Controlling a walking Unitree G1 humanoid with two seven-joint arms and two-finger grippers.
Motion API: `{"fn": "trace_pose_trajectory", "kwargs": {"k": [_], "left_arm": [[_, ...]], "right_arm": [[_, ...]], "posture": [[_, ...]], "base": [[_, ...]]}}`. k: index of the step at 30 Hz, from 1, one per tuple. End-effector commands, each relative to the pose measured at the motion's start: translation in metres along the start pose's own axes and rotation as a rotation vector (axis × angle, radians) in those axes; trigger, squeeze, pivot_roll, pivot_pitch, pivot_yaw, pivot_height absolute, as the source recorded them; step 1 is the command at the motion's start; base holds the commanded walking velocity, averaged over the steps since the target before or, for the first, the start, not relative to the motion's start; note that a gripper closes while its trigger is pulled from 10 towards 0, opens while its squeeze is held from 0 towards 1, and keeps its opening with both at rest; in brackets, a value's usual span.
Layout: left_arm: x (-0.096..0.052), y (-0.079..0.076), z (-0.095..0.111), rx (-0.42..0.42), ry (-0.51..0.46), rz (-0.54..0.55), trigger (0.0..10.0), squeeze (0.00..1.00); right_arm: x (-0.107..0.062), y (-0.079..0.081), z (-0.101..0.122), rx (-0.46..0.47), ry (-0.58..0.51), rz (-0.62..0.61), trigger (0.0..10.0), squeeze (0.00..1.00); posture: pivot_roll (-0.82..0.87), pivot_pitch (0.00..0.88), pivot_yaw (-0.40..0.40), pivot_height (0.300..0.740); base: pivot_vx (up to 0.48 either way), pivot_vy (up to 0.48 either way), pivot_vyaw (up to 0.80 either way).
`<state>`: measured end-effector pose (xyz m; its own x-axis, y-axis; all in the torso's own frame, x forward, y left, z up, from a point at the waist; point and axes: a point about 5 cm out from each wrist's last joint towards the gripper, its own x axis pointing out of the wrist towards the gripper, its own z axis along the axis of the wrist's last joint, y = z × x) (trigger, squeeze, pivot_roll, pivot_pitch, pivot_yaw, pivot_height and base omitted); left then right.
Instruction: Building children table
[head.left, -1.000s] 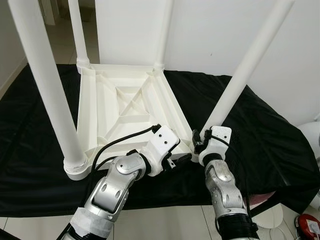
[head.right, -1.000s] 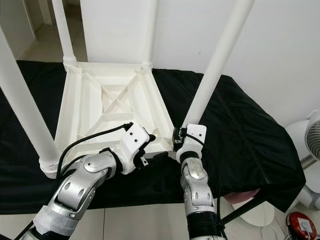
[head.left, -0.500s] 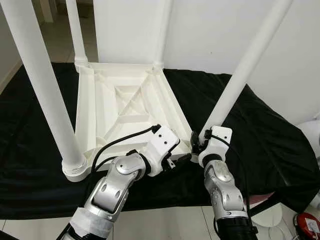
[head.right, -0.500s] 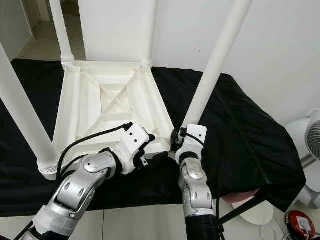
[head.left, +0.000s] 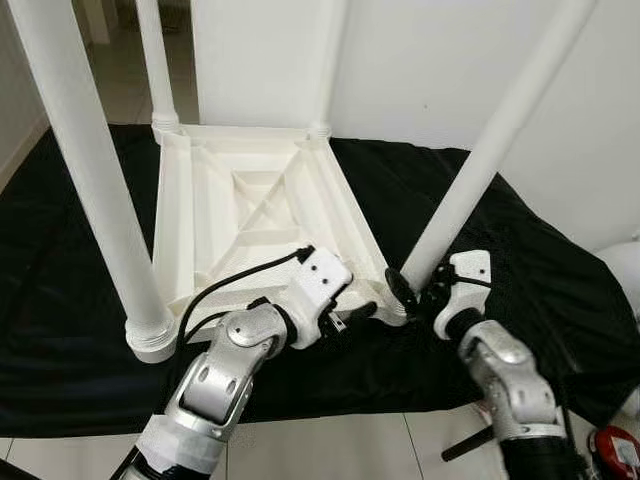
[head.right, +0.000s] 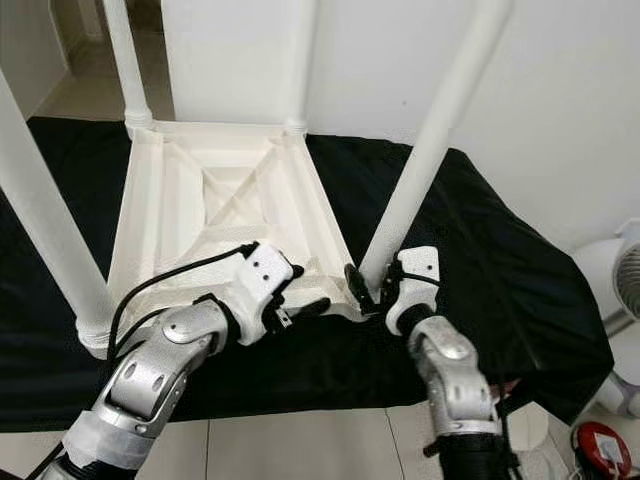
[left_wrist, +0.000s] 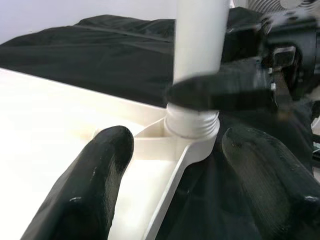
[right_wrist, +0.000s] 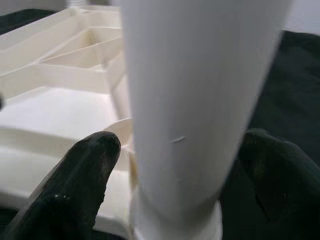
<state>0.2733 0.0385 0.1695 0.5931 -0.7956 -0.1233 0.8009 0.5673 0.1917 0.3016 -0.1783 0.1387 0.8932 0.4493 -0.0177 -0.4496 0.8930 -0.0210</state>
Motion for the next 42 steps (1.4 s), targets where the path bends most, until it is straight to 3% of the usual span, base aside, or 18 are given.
{"fn": "trace_pose_trajectory", "kwargs": {"k": [1, 8, 15, 16, 17, 18, 33, 34, 36, 37, 39, 41, 42], "left_arm": [[0.003, 0.0, 0.002, 0.01, -0.004, 0.005, 10.0, 0.0], [0.004, 0.002, 0.004, 0.017, -0.007, 0.002, 10.0, 0.0], [0.003, 0.002, 0.004, 0.018, -0.007, -0.001, 10.0, 0.0], [0.003, 0.002, 0.004, 0.02, -0.006, -0.002, 10.0, 0.0], [0.003, 0.002, 0.004, 0.02, -0.006, -0.002, 10.0, 0.0], [0.003, 0.002, 0.004, 0.02, -0.006, -0.001, 10.0, 0.0], [0.0, 0.001, 0.003, 0.017, 0.0, 0.006, 10.0, 0.0], [0.0, 0.001, 0.003, 0.016, 0.0, 0.006, 10.0, 0.0], [0.0, 0.001, 0.003, 0.015, 0.0, 0.006, 10.0, 0.0], [0.0, 0.001, 0.003, 0.014, -0.001, 0.006, 10.0, 0.0], [0.0, 0.0, 0.002, 0.011, 0.001, 0.006, 10.0, 0.0], [0.0, 0.0, 0.002, 0.011, 0.001, 0.006, 10.0, 0.0], [0.0, -0.001, 0.002, 0.009, 0.002, 0.007, 10.0, 0.0]], "right_arm": [[0.002, -0.005, 0.001, -0.032, 0.0, 0.064, 10.0, 0.0], [0.008, -0.005, -0.003, -0.046, 0.031, 0.176, 10.0, 0.0], [0.024, 0.0, -0.011, -0.076, 0.084, 0.318, 10.0, 0.0], [0.027, 0.002, -0.015, -0.084, 0.105, 0.328, 3.0, 0.0], [0.027, 0.002, -0.015, -0.084, 0.105, 0.328, 3.0, 0.0], [0.028, 0.003, -0.019, -0.076, 0.121, 0.333, 0.0, 0.0], [0.019, -0.004, -0.037, -0.055, 0.171, 0.32, 0.0, 0.0], [0.02, -0.006, -0.036, -0.053, 0.158, 0.285, 4.8, 0.0], [0.02, -0.008, -0.035, -0.051, 0.148, 0.26, 4.8, 0.0], [0.021, -0.009, -0.036, -0.05, 0.14, 0.247, 10.0, 0.0], [0.024, -0.013, -0.035, -0.017, 0.125, 0.106, 10.0, 0.0], [0.024, -0.013, -0.035, -0.017, 0.125, 0.106, 10.0, 0.0], [0.023, -0.012, -0.035, -0.013, 0.122, 0.039, 10.0, 0.0]], "posture": [[0.0, 0.0, -0.11, 0.74], [0.0, 0.0, -0.107, 0.74], [0.0, 0.0, -0.103, 0.74], [0.01, 0.0, -0.105, 0.74], [0.01, 0.0, -0.105, 0.74], [0.01, 0.0, -0.106, 0.74], [0.01, 0.0, -0.108, 0.74], [0.01, 0.0, -0.108, 0.74], [0.01, 0.0, -0.109, 0.74], [0.01, 0.0, -0.109, 0.74], [0.01, 0.0, -0.115, 0.74], [0.01, 0.0, -0.115, 0.74], [0.01, 0.0, -0.117, 0.74]], "base": [[0.0, 0.0, 0.0], [0.0, 0.0, 0.0], [0.0, 0.0, 0.0], [0.0, 0.0, 0.0], [0.0, 0.0, 0.0], [0.0, 0.0, 0.0], [0.0, 0.0, 0.0], [0.0, 0.0, 0.0], [0.0, 0.0, 0.0], [0.0, 0.0, 0.0], [0.0, 0.0, 0.0], [0.0, 0.0, 0.0], [0.0, 0.0, 0.0]]}}
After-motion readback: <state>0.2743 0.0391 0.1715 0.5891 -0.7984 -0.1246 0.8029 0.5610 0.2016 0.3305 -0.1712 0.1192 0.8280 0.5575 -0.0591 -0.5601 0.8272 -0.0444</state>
